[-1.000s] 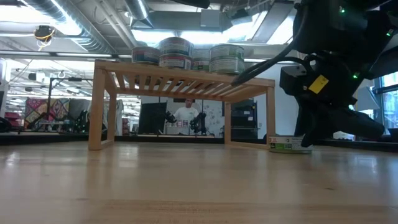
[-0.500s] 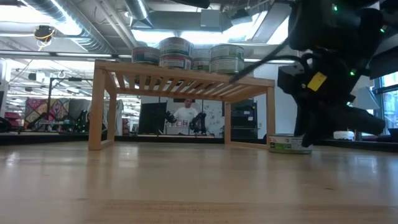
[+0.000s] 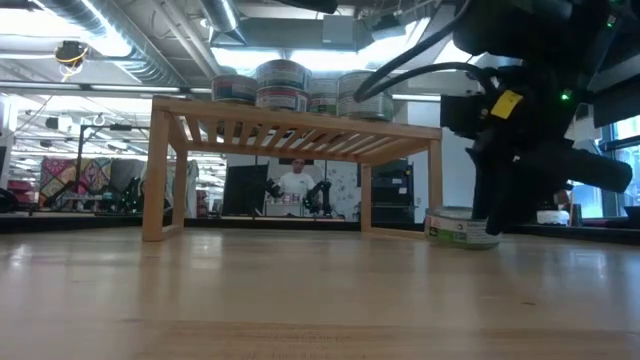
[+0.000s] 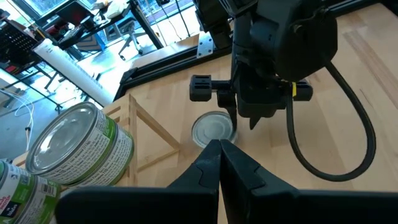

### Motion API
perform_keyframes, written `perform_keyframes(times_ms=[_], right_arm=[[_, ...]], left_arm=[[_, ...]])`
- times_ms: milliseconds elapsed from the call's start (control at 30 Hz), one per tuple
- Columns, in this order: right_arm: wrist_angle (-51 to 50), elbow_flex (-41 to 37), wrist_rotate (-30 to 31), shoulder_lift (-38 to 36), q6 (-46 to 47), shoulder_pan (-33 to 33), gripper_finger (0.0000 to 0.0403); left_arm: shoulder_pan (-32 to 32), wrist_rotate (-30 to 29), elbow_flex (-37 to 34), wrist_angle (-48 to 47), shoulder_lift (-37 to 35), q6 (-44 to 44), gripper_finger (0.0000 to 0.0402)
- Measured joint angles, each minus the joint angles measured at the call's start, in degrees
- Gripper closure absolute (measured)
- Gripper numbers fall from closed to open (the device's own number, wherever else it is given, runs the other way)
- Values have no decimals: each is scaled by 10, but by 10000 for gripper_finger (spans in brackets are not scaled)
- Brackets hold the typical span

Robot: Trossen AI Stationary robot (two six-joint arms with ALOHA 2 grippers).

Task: Stack canned seafood by type on shelf
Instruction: Stack the green tuna can on top of the green tuna can on the shelf

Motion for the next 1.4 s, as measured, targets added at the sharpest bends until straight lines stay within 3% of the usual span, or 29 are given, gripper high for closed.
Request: perform_keyframes(times_ms=[267, 1033, 1400], right_arm=[[-1, 31, -62, 2, 2, 0, 272], [15, 33, -78, 1, 62, 0, 272], [35, 33, -59, 1, 83, 52, 272]], left_arm=[[0, 0, 0, 0, 0, 0, 401], [0, 0, 0, -5, 0, -44, 401], [0, 0, 0, -47, 0, -73, 387]])
